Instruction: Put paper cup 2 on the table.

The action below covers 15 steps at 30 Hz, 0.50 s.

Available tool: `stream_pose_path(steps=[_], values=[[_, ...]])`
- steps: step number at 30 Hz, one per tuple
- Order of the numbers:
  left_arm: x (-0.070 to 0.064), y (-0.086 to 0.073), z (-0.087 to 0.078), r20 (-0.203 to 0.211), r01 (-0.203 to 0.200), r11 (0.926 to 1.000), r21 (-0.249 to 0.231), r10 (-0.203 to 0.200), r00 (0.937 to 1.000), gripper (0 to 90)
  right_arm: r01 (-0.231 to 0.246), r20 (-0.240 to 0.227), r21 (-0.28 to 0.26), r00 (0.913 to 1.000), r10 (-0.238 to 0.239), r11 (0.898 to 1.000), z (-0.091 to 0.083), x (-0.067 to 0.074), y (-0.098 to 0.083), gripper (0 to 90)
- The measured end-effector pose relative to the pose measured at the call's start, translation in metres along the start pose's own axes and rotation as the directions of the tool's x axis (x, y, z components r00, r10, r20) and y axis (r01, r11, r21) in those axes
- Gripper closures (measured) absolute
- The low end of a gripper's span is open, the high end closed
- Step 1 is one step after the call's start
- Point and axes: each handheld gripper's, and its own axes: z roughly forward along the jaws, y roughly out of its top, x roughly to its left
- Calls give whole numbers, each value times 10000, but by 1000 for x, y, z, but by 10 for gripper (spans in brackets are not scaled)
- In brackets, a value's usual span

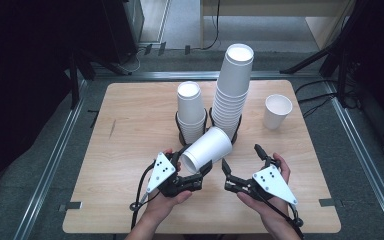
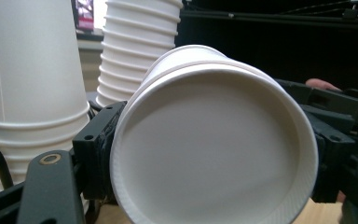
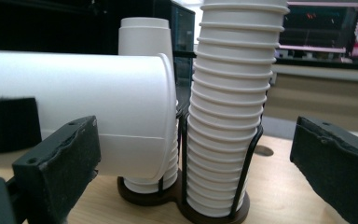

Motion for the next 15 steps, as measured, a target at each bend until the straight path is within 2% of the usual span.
stream_pose_path(steps=[4,7,10,13,15], values=[[-4,-2,1,-58,-284,9995,-147,283,9996,220,-878,274,185,9958,873,9960,-1,2,1,20],[-5,-3,2,-166,-419,9989,-222,416,9990,220,-1782,245,336,9838,1775,9834,-1,1,0,20],[-6,-4,3,-210,-510,9982,-312,504,9985,220,-3214,-70,495,9467,3221,9457,-2,-1,2,20],[-5,-4,3,-109,-299,9989,-366,295,9995,220,-3965,-254,480,9170,3980,9168,-3,0,5,19],[-5,-5,3,-210,-208,9989,-424,200,9996,220,-4453,-396,494,8935,4472,8940,-3,1,6,14]])
